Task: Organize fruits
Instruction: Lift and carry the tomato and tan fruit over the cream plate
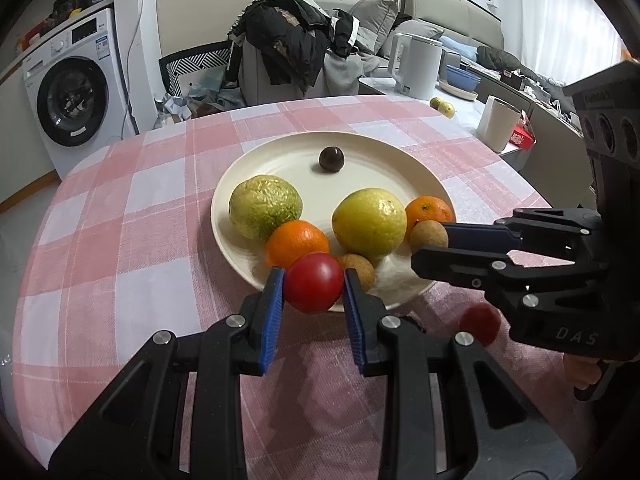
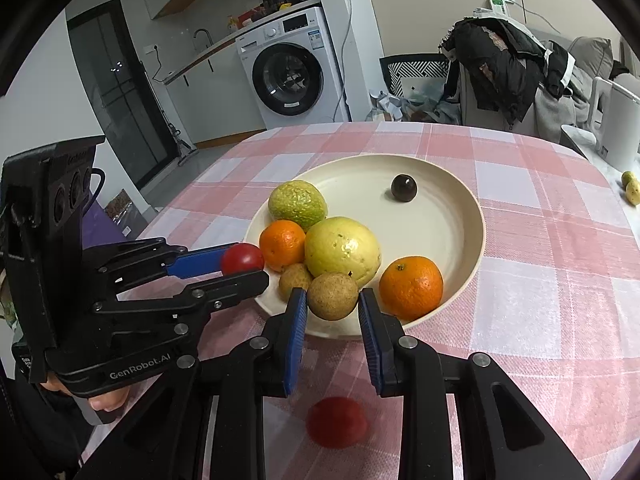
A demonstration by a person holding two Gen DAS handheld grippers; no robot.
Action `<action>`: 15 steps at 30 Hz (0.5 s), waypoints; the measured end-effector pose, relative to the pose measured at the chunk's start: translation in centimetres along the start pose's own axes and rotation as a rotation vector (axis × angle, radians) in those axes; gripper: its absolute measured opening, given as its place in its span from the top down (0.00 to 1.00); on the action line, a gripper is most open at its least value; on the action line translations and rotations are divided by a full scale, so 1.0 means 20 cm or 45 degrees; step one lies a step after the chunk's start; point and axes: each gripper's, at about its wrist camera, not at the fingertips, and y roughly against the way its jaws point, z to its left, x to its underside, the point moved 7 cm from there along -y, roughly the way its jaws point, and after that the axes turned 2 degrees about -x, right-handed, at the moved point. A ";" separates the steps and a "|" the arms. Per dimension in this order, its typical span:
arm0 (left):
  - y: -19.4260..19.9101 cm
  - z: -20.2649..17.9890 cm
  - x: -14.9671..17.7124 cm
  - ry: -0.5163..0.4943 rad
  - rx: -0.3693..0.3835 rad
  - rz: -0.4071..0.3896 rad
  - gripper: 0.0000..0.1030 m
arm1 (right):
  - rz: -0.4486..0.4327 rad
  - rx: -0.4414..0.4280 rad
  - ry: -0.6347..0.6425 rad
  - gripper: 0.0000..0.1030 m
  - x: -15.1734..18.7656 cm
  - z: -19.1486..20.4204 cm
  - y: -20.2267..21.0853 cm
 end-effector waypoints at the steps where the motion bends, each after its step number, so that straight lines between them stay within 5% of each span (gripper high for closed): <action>1: -0.01 0.00 0.00 0.001 0.004 0.004 0.75 | 0.000 0.002 -0.003 0.73 -0.01 0.00 -0.01; 15: -0.11 0.05 -0.07 0.014 0.002 0.001 0.75 | 0.015 0.019 -0.046 0.73 -0.01 -0.08 -0.05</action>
